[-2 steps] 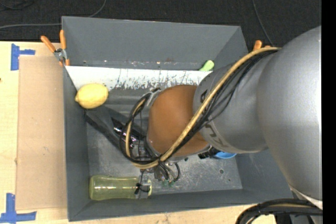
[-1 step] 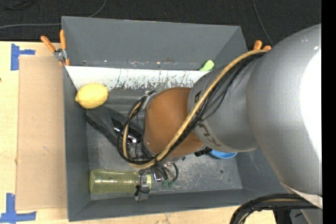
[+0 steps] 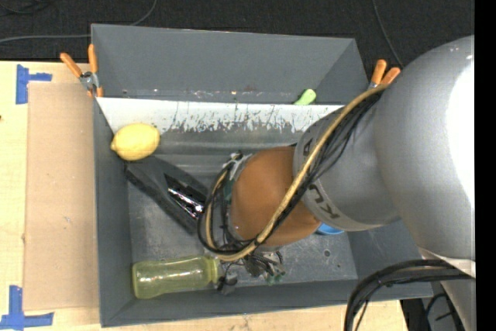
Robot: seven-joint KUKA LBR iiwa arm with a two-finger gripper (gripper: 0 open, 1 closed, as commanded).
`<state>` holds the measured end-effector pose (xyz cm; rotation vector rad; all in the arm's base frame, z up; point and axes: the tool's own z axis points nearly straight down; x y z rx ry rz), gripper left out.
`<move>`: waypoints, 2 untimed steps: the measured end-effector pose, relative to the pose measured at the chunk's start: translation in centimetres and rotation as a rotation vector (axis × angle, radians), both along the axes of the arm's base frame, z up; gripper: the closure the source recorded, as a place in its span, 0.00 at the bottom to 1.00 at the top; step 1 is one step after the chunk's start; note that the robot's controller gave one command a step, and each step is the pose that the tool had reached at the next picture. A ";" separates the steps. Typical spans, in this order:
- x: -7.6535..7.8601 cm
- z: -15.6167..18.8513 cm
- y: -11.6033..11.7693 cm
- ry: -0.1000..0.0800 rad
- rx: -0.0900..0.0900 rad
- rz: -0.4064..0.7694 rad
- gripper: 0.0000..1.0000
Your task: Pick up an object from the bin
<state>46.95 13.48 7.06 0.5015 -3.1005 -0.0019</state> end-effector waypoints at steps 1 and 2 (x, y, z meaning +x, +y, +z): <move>0.0 0.0 0.0 0.001 0.000 -0.003 1.00; 0.0 0.0 0.0 0.001 0.000 -0.004 1.00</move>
Offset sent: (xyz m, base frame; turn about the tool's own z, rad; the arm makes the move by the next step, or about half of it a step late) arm 0.0000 0.0000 0.0000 0.0000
